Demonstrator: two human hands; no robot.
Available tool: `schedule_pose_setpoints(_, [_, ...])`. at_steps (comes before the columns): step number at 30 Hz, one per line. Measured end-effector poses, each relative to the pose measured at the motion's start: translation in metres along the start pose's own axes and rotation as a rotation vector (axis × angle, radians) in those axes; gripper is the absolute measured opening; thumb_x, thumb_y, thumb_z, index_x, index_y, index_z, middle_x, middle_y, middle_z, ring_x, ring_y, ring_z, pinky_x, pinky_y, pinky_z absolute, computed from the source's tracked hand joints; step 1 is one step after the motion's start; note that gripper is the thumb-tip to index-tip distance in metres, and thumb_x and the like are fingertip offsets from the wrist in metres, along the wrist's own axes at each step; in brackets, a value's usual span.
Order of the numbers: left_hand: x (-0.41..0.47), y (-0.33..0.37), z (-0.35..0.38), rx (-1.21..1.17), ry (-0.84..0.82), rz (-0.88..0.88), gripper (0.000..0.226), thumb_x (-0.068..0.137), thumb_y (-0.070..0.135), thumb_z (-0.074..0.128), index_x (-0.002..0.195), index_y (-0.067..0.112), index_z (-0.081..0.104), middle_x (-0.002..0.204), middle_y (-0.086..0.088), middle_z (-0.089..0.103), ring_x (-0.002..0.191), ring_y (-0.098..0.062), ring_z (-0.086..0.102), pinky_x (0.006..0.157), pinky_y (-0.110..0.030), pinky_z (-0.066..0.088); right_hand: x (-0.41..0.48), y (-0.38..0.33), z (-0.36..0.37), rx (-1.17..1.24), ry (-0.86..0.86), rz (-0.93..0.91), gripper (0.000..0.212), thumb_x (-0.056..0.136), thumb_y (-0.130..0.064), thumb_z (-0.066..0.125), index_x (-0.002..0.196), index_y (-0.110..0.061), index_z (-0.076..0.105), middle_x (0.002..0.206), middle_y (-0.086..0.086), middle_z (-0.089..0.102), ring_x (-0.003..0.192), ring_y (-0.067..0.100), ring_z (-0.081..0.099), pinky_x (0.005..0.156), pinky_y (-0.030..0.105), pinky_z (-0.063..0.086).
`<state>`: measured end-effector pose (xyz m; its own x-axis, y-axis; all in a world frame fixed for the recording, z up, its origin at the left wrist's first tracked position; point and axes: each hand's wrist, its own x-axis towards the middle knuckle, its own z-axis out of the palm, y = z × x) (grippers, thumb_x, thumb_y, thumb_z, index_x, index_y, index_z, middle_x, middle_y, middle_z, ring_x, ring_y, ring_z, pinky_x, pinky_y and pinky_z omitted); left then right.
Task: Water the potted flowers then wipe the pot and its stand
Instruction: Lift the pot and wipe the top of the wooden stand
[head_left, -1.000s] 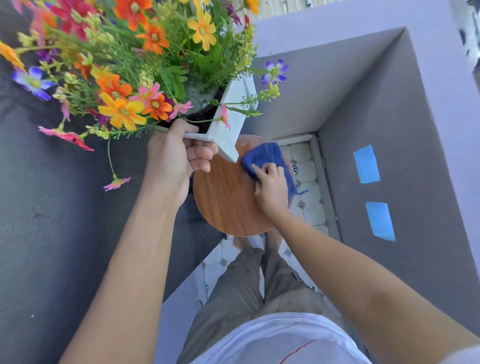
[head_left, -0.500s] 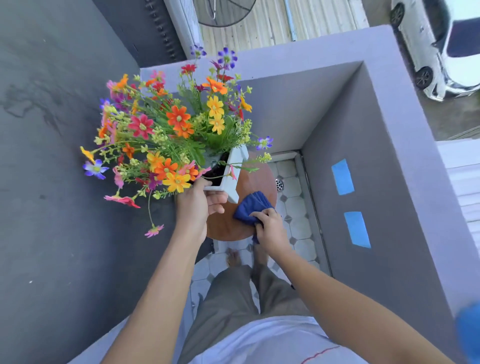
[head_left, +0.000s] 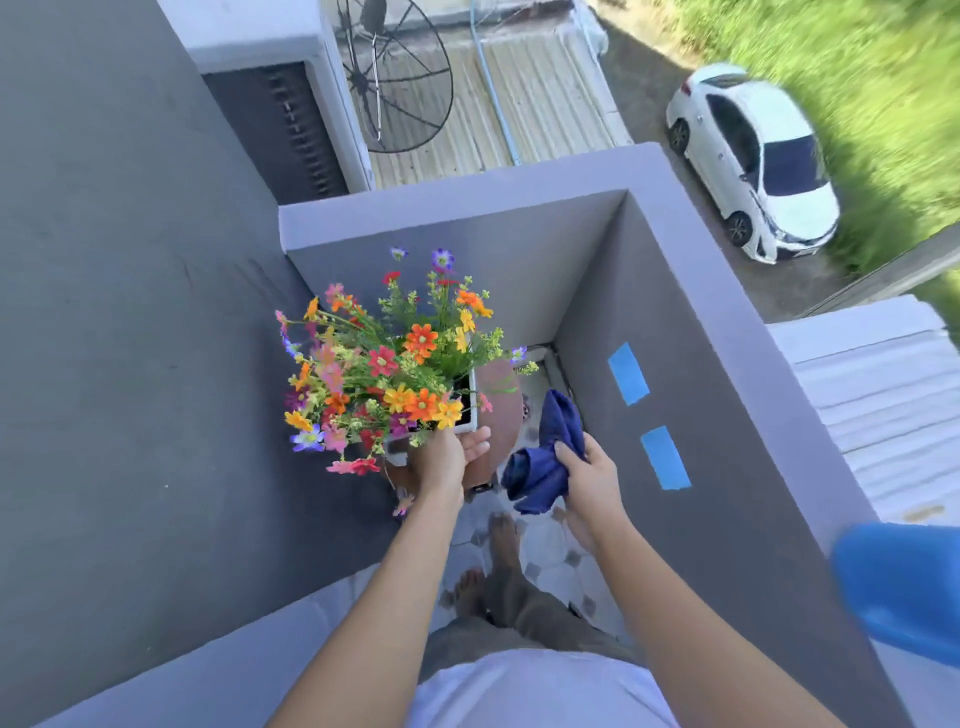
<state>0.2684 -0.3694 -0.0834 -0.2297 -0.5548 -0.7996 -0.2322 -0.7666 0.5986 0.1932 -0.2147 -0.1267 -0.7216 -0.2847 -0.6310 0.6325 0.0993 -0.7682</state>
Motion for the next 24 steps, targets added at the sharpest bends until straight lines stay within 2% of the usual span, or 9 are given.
schedule_pose_setpoints(3, [0.007, -0.015, 0.005, 0.014, -0.029, -0.021, 0.039, 0.104, 0.007, 0.029, 0.136, -0.010, 0.042, 0.069, -0.009, 0.074, 0.043, -0.006, 0.067, 0.070, -0.026, 0.057, -0.033, -0.008, -0.010, 0.094, 0.013, -0.025, 0.021, 0.102, -0.004, 0.057, 0.115, -0.014, 0.069, 0.108, 0.012, 0.075, 0.094, 0.027, 0.070, 0.084, 0.042, 0.057])
schedule_pose_setpoints(5, [0.010, -0.025, 0.009, 0.017, -0.047, -0.060, 0.042, 0.104, 0.013, 0.029, 0.145, 0.003, 0.033, 0.062, -0.001, 0.074, 0.060, -0.007, 0.072, 0.083, -0.024, 0.055, -0.052, -0.013, -0.016, 0.123, 0.011, -0.037, 0.021, 0.102, -0.003, 0.055, 0.112, -0.014, 0.070, 0.101, 0.008, 0.076, 0.088, 0.023, 0.070, 0.079, 0.037, 0.057])
schedule_pose_setpoints(8, [0.016, -0.040, 0.013, 0.118, -0.058, -0.087, 0.038, 0.104, 0.019, 0.029, 0.138, 0.013, 0.044, 0.113, -0.013, 0.073, 0.112, -0.024, 0.064, 0.108, -0.037, 0.043, -0.070, -0.023, -0.028, 0.135, 0.029, -0.069, 0.021, 0.101, 0.000, 0.056, 0.109, -0.013, 0.070, 0.102, 0.010, 0.074, 0.089, 0.024, 0.068, 0.085, 0.040, 0.053])
schedule_pose_setpoints(10, [0.028, -0.053, 0.015, 0.181, -0.076, -0.109, 0.038, 0.105, 0.024, 0.032, 0.137, 0.014, 0.049, 0.138, -0.015, 0.059, 0.128, -0.027, 0.054, 0.110, -0.038, 0.039, -0.078, -0.031, -0.036, 0.136, 0.040, -0.094, 0.021, 0.100, -0.001, 0.057, 0.110, -0.015, 0.071, 0.105, 0.011, 0.073, 0.092, 0.026, 0.066, 0.089, 0.044, 0.051])
schedule_pose_setpoints(13, [0.025, -0.058, 0.019, 0.233, -0.037, -0.093, 0.026, 0.105, 0.030, 0.033, 0.122, 0.021, 0.050, 0.134, -0.011, 0.062, 0.118, -0.024, 0.057, 0.095, -0.033, 0.036, -0.090, -0.046, -0.049, 0.075, 0.063, -0.141, 0.025, 0.100, -0.002, 0.058, 0.113, -0.019, 0.070, 0.106, 0.006, 0.074, 0.096, 0.025, 0.067, 0.092, 0.043, 0.053])
schedule_pose_setpoints(17, [0.012, -0.056, 0.021, 0.147, -0.037, -0.035, 0.031, 0.107, 0.025, 0.028, 0.107, 0.016, 0.058, 0.097, -0.004, 0.070, 0.089, -0.018, 0.067, 0.097, -0.034, 0.041, -0.111, -0.065, -0.063, -0.110, 0.052, -0.231, 0.029, 0.099, -0.002, 0.057, 0.116, -0.022, 0.069, 0.109, 0.004, 0.076, 0.095, 0.015, 0.071, 0.083, 0.023, 0.056])
schedule_pose_setpoints(19, [0.005, -0.062, 0.028, 0.159, -0.047, -0.010, 0.031, 0.103, 0.026, 0.045, 0.108, 0.001, 0.064, 0.083, -0.006, 0.070, 0.067, -0.015, 0.070, 0.067, -0.026, 0.057, -0.122, -0.073, -0.074, -0.127, 0.046, -0.276, 0.030, 0.098, -0.002, 0.057, 0.114, -0.024, 0.069, 0.105, 0.002, 0.077, 0.091, 0.012, 0.071, 0.078, 0.020, 0.055])
schedule_pose_setpoints(20, [-0.002, -0.067, 0.037, 0.197, -0.054, 0.006, 0.031, 0.099, 0.027, 0.055, 0.109, 0.000, 0.064, 0.081, -0.007, 0.071, 0.062, -0.015, 0.070, 0.052, -0.024, 0.055, -0.126, -0.079, -0.082, -0.127, 0.045, -0.303, 0.030, 0.098, -0.002, 0.057, 0.113, -0.025, 0.070, 0.102, 0.000, 0.077, 0.090, 0.012, 0.071, 0.078, 0.021, 0.053])
schedule_pose_setpoints(24, [-0.061, -0.081, 0.095, 0.349, -0.213, 0.102, 0.042, 0.089, 0.023, 0.064, 0.120, -0.003, 0.055, 0.075, -0.006, 0.069, 0.050, -0.015, 0.058, 0.039, -0.022, 0.038, -0.142, -0.107, -0.123, -0.103, 0.054, -0.415, 0.030, 0.099, -0.002, 0.057, 0.116, -0.023, 0.070, 0.103, -0.001, 0.076, 0.092, 0.012, 0.070, 0.082, 0.026, 0.053])
